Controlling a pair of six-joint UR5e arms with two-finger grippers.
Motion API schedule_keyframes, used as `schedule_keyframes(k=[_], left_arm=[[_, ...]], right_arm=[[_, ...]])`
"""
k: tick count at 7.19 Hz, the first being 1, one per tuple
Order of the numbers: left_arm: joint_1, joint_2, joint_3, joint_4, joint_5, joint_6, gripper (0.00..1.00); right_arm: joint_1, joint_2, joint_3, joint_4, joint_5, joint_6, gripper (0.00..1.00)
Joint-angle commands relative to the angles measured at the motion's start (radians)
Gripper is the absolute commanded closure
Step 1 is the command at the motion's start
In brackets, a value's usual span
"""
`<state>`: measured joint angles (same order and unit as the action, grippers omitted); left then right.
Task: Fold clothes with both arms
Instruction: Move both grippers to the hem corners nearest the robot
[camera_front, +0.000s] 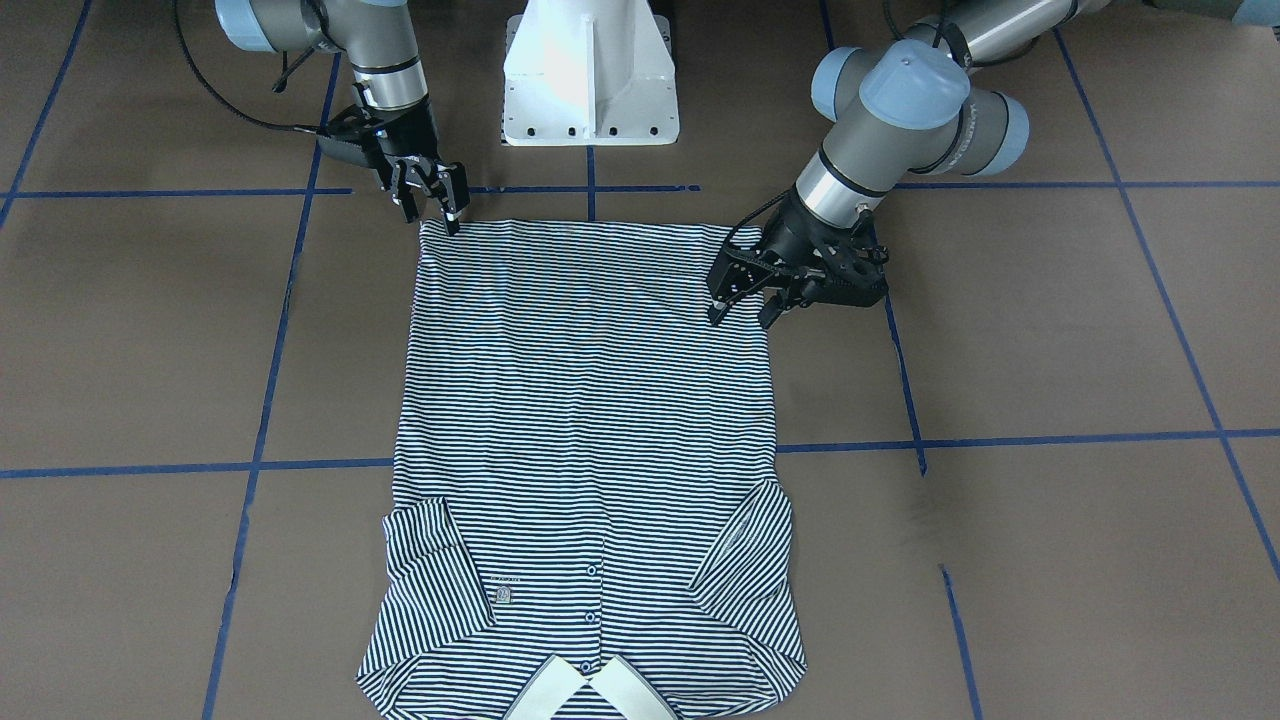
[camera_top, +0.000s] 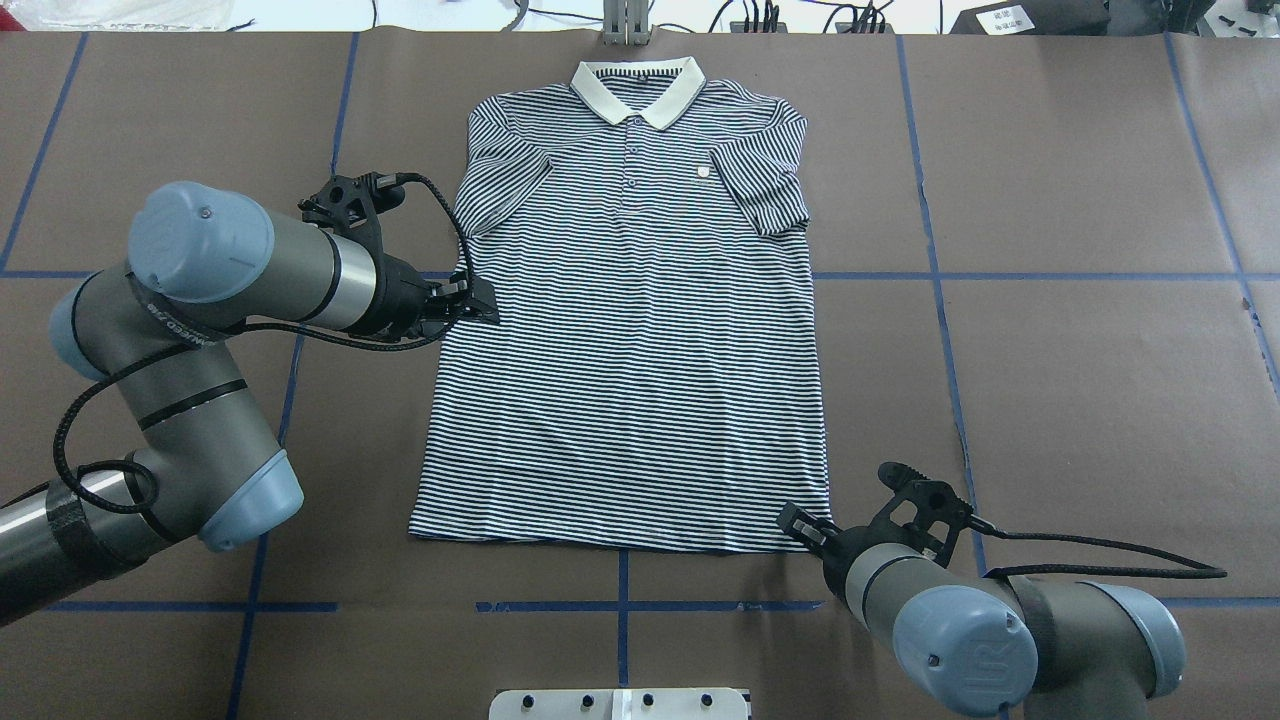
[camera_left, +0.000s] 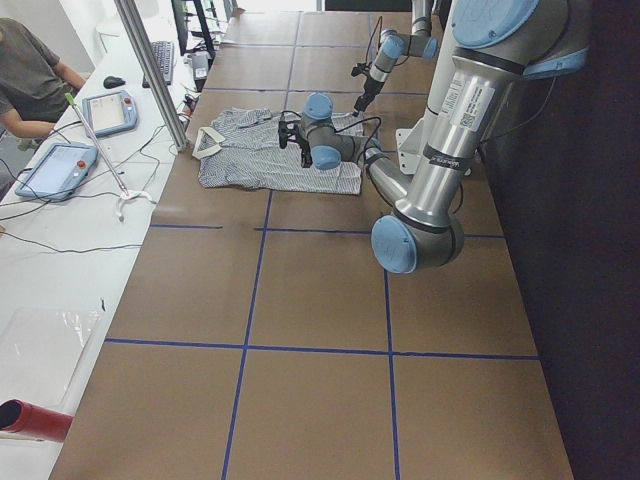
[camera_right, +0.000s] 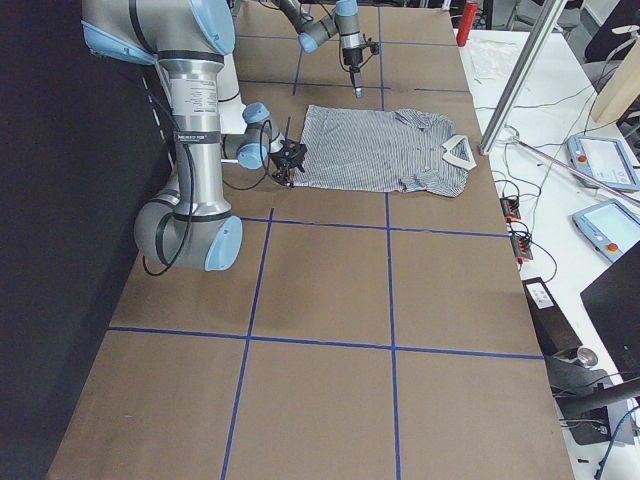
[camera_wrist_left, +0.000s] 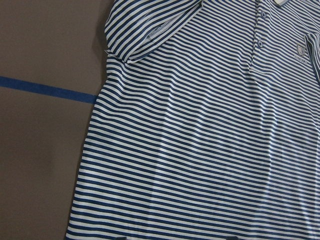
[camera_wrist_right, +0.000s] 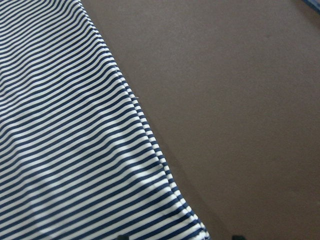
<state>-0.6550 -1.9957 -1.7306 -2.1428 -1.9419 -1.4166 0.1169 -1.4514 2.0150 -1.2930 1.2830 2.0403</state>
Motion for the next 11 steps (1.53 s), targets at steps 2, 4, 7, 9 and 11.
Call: schedule_keyframes(k=[2,4,7,9,11], left_arm=[[-0.001,0.0,-0.004,-0.002,0.0,0.001,0.27],[0.0,0.0,-0.01,0.0,0.0,0.001,0.27],[-0.001,0.001,-0.015,0.009,-0.002,-0.004,0.24],[0.055,0.085,-0.115,0.011,0.032,-0.185,0.23],[0.278,0.242,-0.269,0.07,0.31,-0.31,0.24]], right_arm=[[-0.002,-0.006,-0.004,-0.003,0.001,0.001,0.57],[-0.005,-0.007,-0.001,-0.003,0.002,0.006,0.91],[-0.014,-0.006,0.014,-0.003,0.001,0.014,1.0],[-0.011,-0.012,0.063,-0.003,0.006,0.012,1.0],[-0.011,-0.012,0.064,-0.003,0.007,0.011,1.0]])
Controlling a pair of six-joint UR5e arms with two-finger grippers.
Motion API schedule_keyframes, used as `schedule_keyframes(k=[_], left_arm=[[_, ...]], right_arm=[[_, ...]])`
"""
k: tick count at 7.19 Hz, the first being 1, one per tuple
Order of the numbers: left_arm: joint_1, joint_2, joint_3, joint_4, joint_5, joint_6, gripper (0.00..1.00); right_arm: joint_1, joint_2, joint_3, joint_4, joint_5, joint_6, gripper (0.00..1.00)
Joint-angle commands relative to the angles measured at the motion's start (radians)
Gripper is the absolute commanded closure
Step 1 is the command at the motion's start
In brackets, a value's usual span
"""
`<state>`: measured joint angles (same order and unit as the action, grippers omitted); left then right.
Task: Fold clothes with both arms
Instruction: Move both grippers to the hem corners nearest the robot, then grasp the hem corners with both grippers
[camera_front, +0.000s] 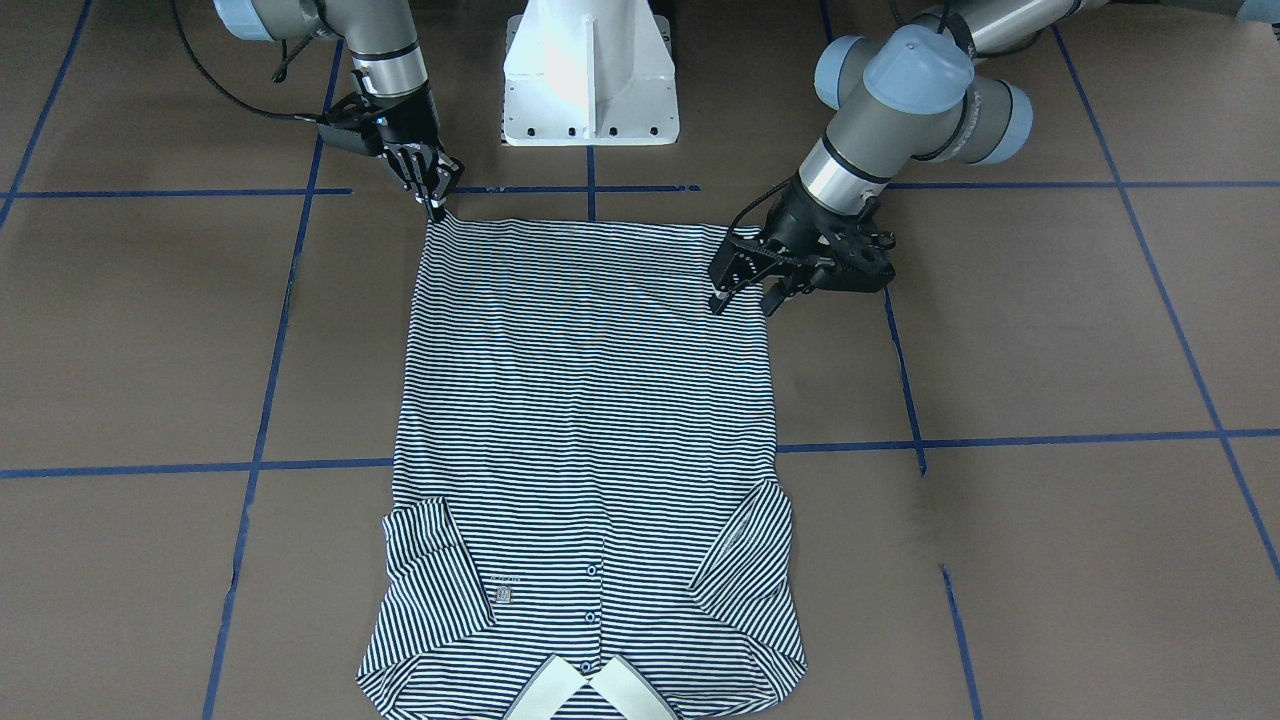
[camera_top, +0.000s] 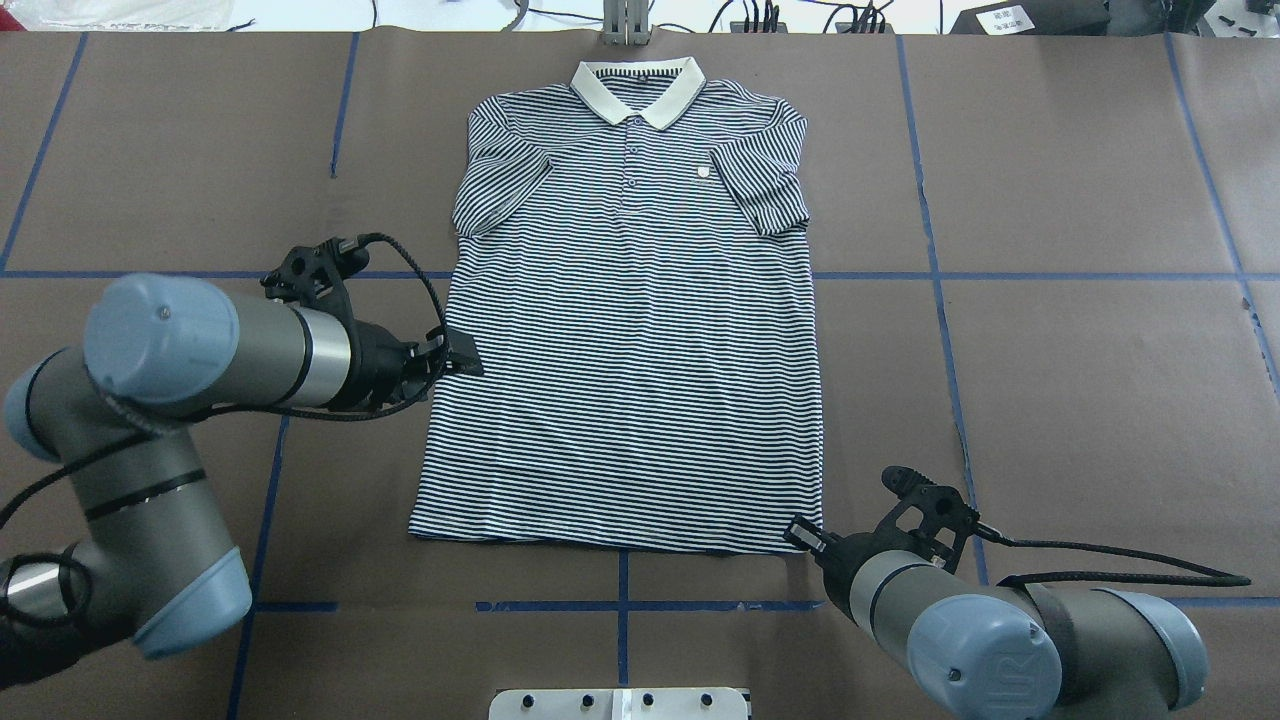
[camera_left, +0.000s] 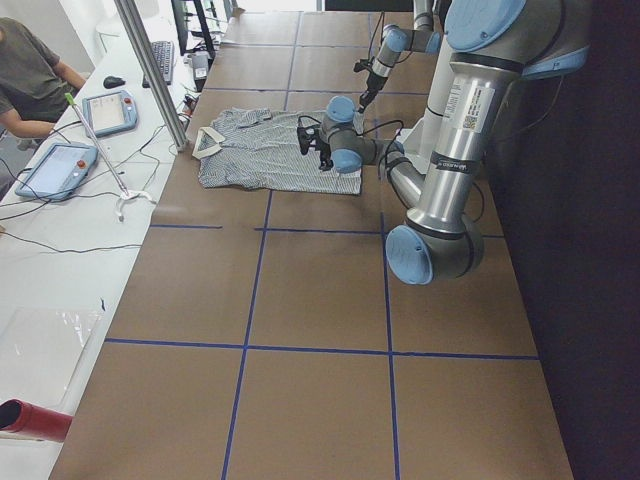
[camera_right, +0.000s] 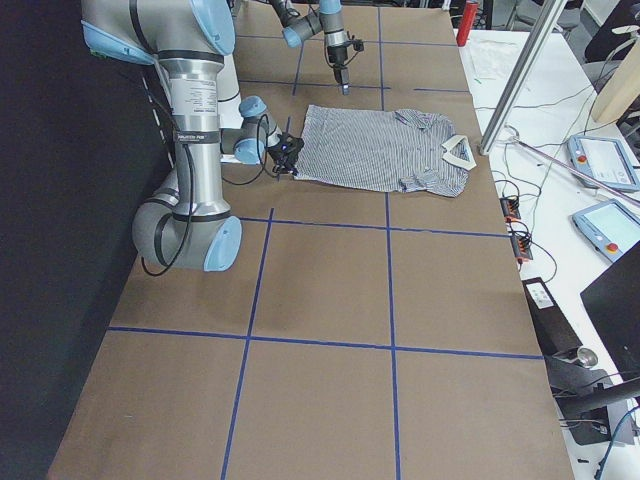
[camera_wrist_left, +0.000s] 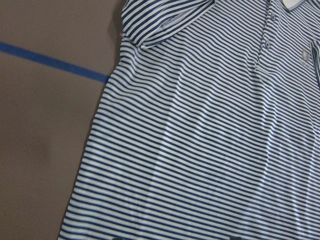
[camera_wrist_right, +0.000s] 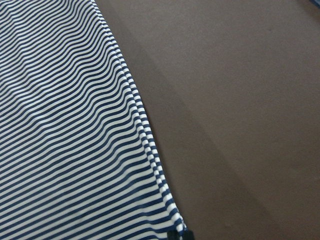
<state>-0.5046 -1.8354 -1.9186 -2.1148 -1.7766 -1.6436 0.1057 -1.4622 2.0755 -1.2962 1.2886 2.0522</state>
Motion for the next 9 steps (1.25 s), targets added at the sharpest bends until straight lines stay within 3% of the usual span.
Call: schedule_keyframes(k=[1,4,7,9], left_arm=[[0.202,0.082,-0.082,0.091,0.204,-0.134,0.26],[0.244,0.088,-0.068,0.197,0.252,-0.131,0.28],[0.252,0.088,-0.05,0.21,0.261,-0.13,0.32],[0.252,0.088,-0.046,0.21,0.259,-0.13,0.45]], right_arm=[[0.0,-0.001,0.003,0.0,0.001,-0.001,1.0],[0.0,-0.001,0.003,0.0,0.0,-0.001,1.0],[0.0,-0.001,0.003,0.0,0.0,-0.001,1.0],[0.0,-0.001,0.003,0.0,0.0,-0.001,1.0]])
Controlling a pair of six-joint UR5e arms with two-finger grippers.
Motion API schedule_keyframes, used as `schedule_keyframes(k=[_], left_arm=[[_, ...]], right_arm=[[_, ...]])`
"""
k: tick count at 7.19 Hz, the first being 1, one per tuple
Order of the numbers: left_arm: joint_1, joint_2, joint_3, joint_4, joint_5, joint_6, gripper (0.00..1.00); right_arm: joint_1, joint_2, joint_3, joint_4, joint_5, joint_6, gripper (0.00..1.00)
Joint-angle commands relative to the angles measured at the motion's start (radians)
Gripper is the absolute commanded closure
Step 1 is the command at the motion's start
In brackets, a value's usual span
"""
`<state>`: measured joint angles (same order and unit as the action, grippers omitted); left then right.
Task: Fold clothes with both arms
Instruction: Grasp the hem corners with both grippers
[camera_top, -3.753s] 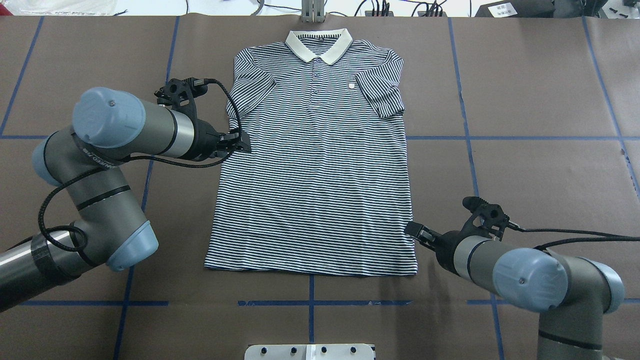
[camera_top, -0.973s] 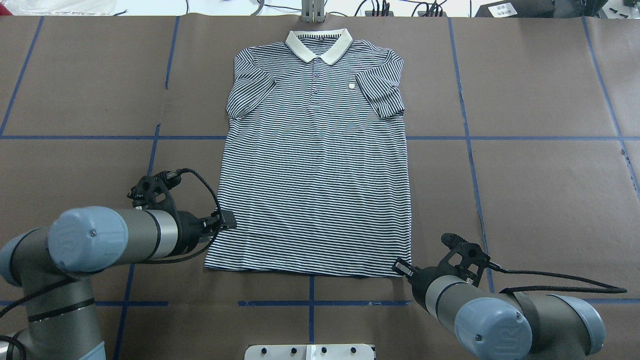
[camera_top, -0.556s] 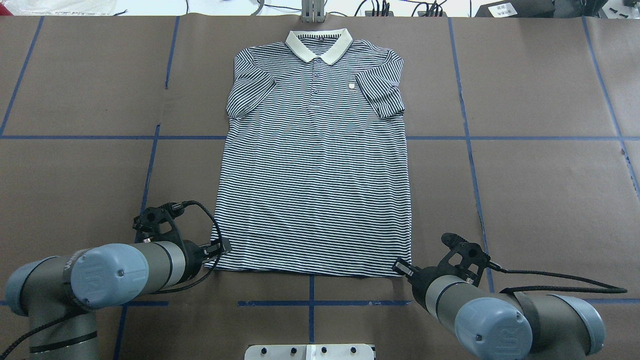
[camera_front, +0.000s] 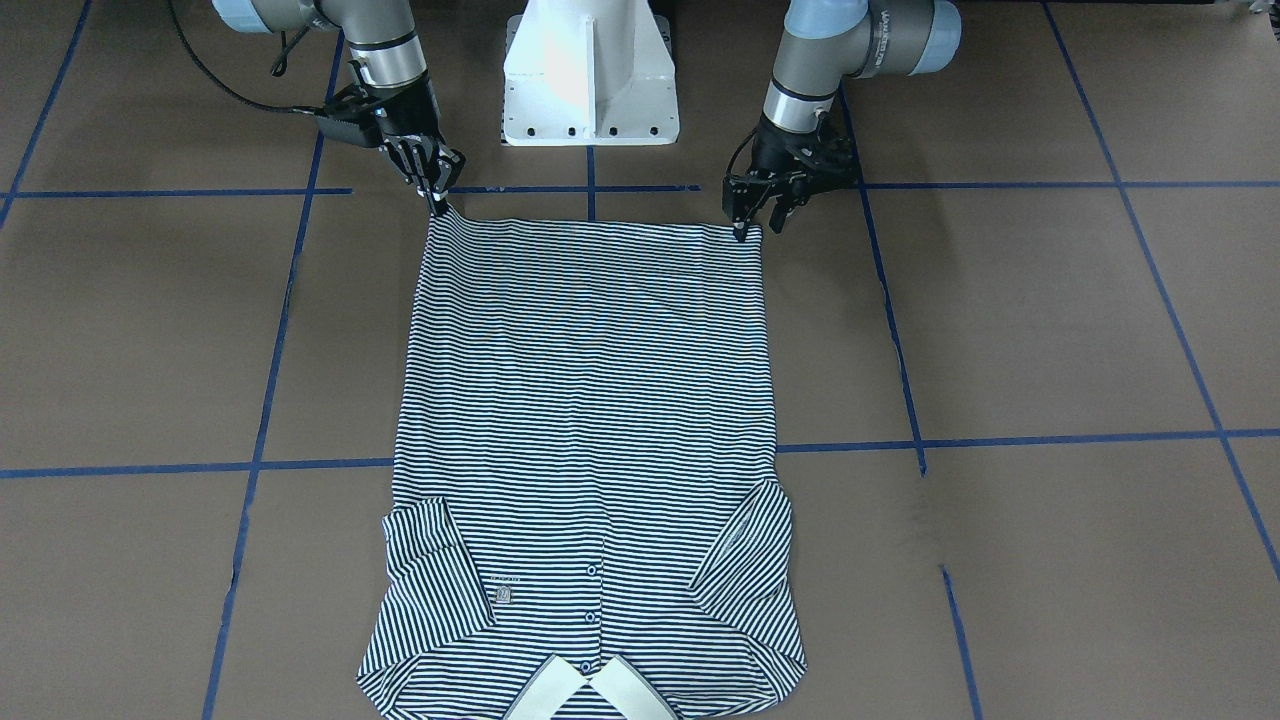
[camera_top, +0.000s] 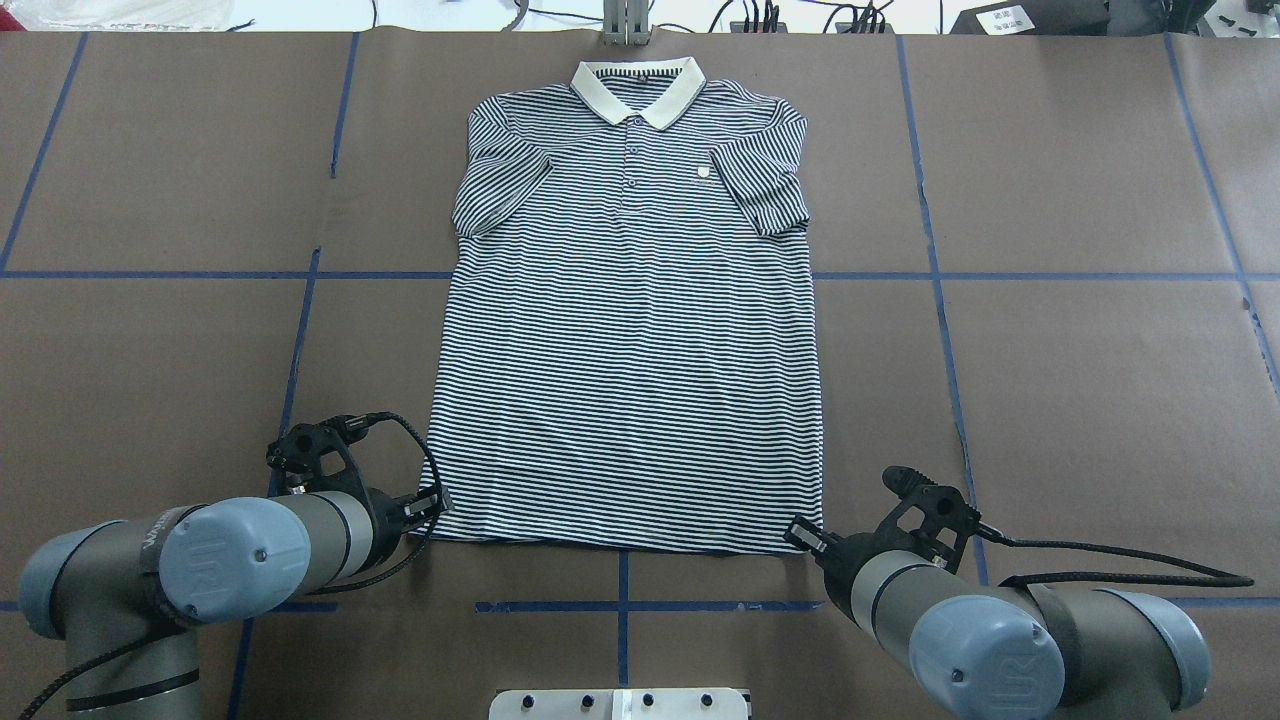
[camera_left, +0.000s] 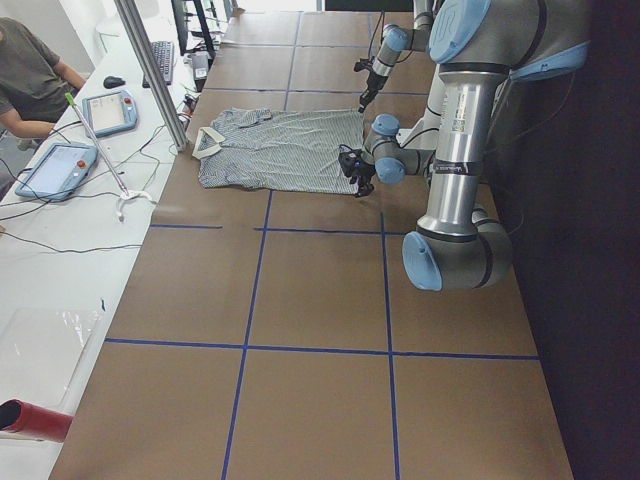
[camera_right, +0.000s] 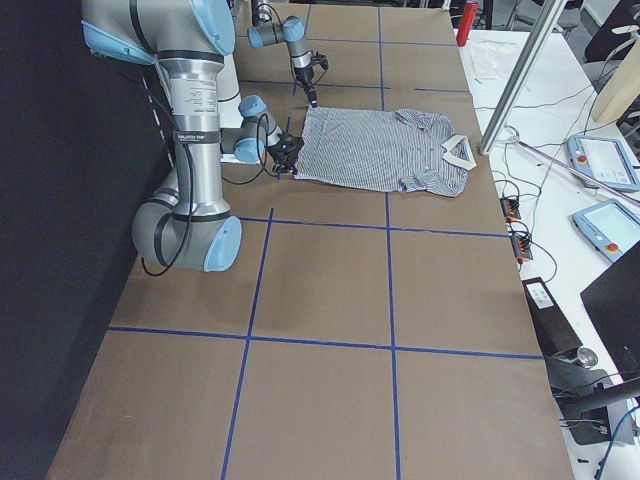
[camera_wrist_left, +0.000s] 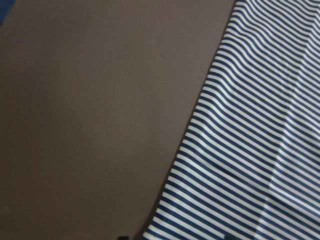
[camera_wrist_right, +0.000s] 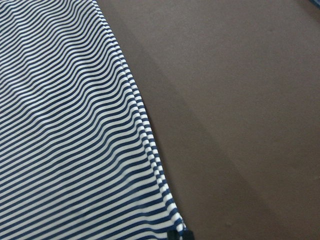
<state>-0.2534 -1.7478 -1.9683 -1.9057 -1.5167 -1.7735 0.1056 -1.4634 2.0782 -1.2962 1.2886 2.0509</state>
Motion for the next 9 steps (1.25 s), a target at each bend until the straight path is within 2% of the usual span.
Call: schedule_keyframes(k=[1,4,7,8,9], left_arm=[[0.0,0.001,0.006,0.0,0.0,0.0,0.47],[0.0,-0.001,0.008,0.0,0.0,0.0,0.52],[0.023,-0.004,0.008,0.035,0.0,0.0,0.73],[0.029,-0.015,-0.006,0.081,-0.002,0.002,1.0],[0.029,-0.015,-0.029,0.085,-0.008,0.012,1.0]], right_arm=[[0.0,0.0,0.0,0.0,0.0,0.0,1.0],[-0.001,0.0,0.0,0.0,0.0,0.0,1.0],[0.0,0.0,0.002,0.0,0.002,0.0,1.0],[-0.001,0.002,0.002,0.0,0.002,0.0,1.0],[-0.001,0.002,0.002,0.0,0.002,0.0,1.0]])
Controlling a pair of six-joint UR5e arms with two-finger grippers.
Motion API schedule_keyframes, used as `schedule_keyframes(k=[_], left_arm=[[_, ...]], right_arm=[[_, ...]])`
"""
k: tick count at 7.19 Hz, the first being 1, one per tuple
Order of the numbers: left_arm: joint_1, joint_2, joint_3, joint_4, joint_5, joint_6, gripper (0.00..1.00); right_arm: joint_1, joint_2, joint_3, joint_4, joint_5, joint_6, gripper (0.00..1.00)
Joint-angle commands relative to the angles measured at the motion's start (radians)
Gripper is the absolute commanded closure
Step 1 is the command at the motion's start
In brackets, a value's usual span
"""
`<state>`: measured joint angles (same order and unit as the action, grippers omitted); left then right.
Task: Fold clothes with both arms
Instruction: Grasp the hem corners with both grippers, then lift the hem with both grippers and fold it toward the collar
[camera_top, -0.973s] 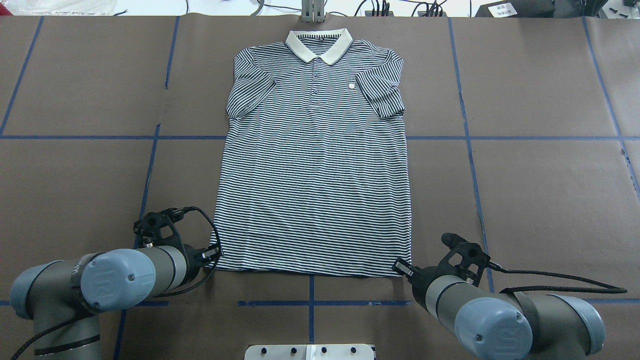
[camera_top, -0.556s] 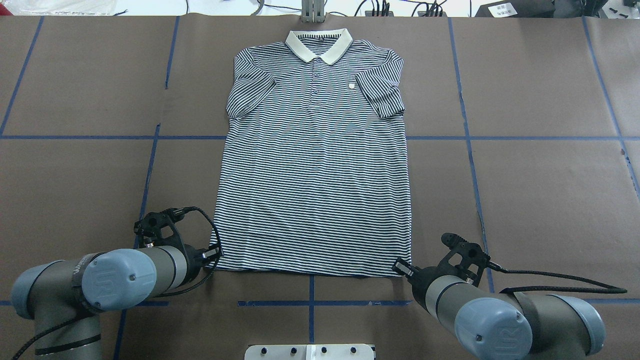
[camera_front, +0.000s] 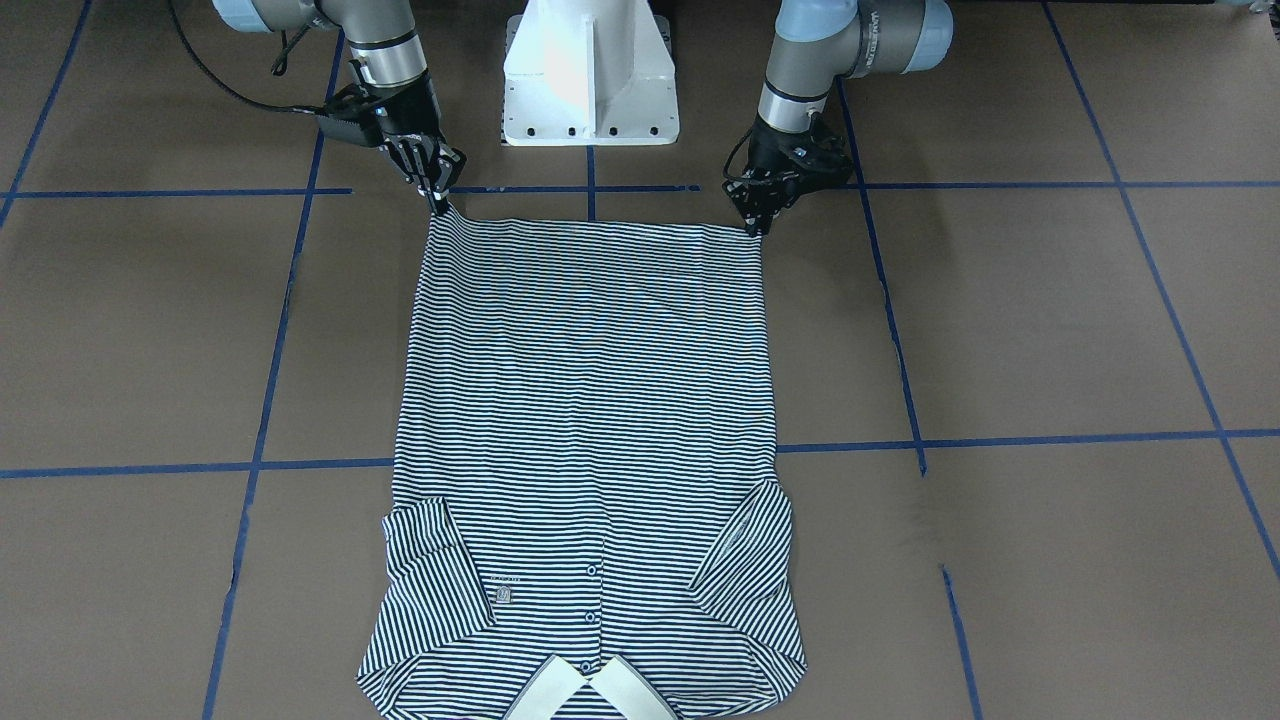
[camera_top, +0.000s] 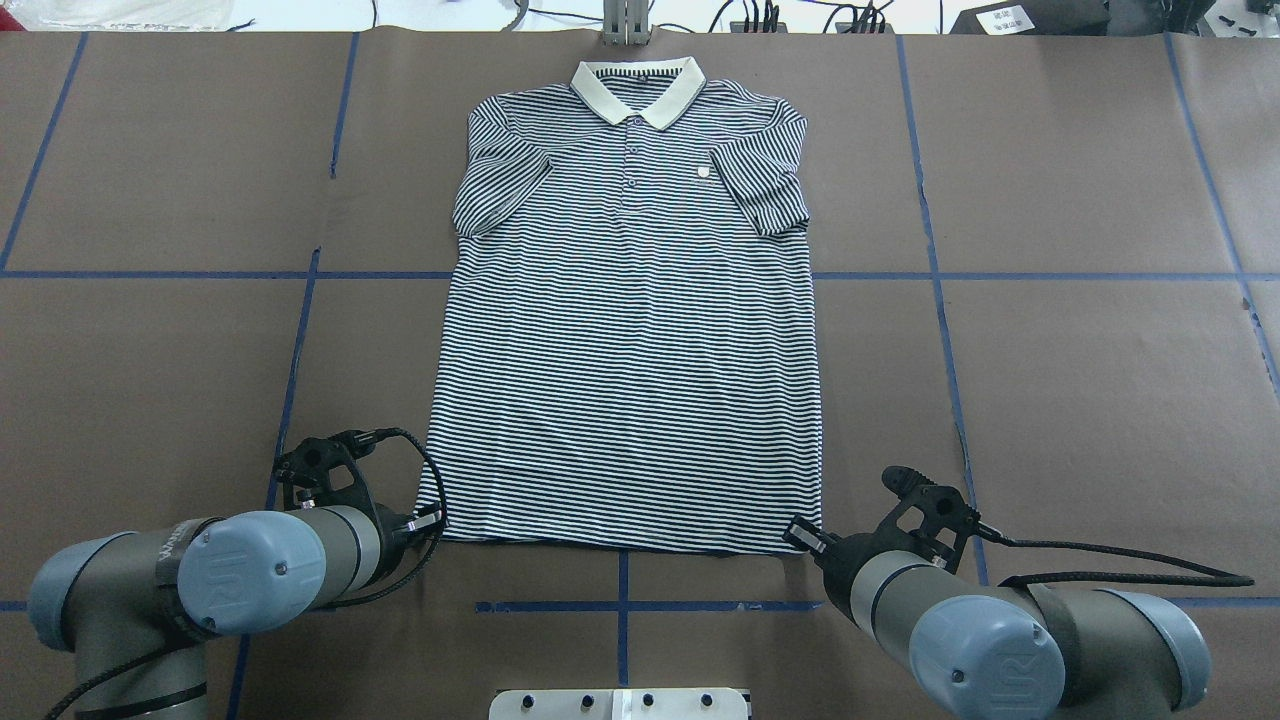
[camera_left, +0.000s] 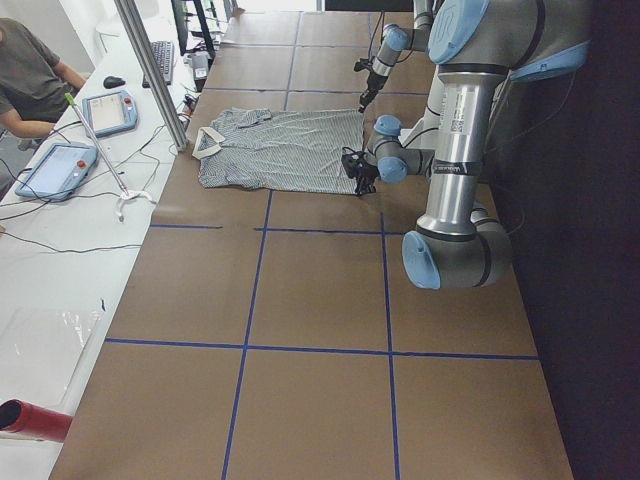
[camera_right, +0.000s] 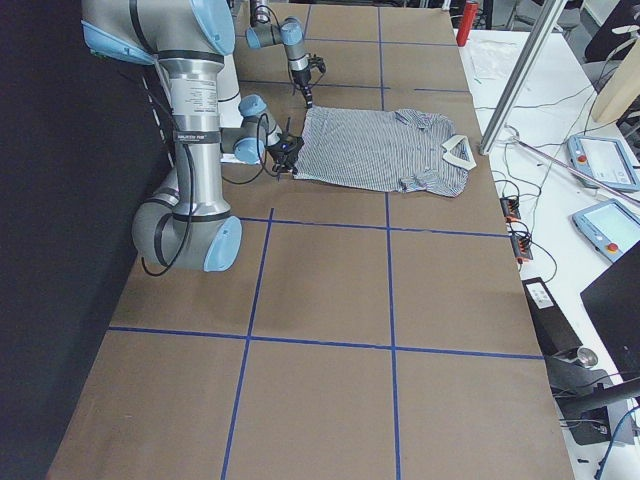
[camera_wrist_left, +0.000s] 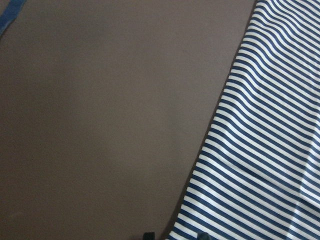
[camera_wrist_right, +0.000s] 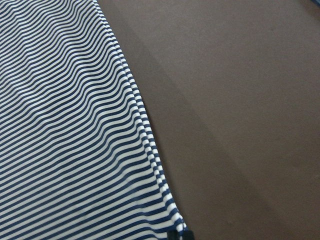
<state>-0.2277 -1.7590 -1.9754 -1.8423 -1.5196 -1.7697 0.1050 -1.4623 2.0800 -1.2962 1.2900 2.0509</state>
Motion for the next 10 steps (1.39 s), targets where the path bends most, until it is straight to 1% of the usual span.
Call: schedule_keyframes(k=[1,2,4,5,6,7,8,9,10], left_arm=[[0.004,-0.005,-0.028,0.021,-0.007,0.009,1.0],[0.004,-0.007,-0.043,0.021,-0.007,0.009,1.0],[-0.001,0.009,-0.138,0.023,-0.007,0.001,1.0],[0.007,0.039,-0.207,0.043,-0.007,-0.011,1.0],[0.057,0.053,-0.274,0.085,-0.008,-0.078,1.0],[0.103,0.059,-0.311,0.1,-0.007,-0.135,1.0],[0.143,0.103,-0.389,0.101,-0.016,-0.189,1.0],[0.159,0.128,-0.43,0.101,-0.016,-0.245,1.0],[0.159,0.124,-0.436,0.1,-0.017,-0.279,1.0]], right_arm=[[-0.001,0.0,0.0,0.0,0.0,0.0,1.0],[-0.001,0.0,0.0,0.0,0.0,0.0,1.0],[-0.001,-0.006,0.029,0.0,0.005,0.0,1.0],[-0.014,-0.041,0.075,0.002,0.023,0.0,1.0],[-0.04,-0.103,0.148,0.003,0.035,0.0,1.0],[-0.065,-0.136,0.19,0.005,0.035,0.0,1.0],[-0.085,-0.168,0.246,0.005,0.044,0.0,1.0],[-0.106,-0.209,0.279,0.005,0.054,0.002,1.0],[-0.11,-0.211,0.29,0.006,0.052,0.002,1.0]])
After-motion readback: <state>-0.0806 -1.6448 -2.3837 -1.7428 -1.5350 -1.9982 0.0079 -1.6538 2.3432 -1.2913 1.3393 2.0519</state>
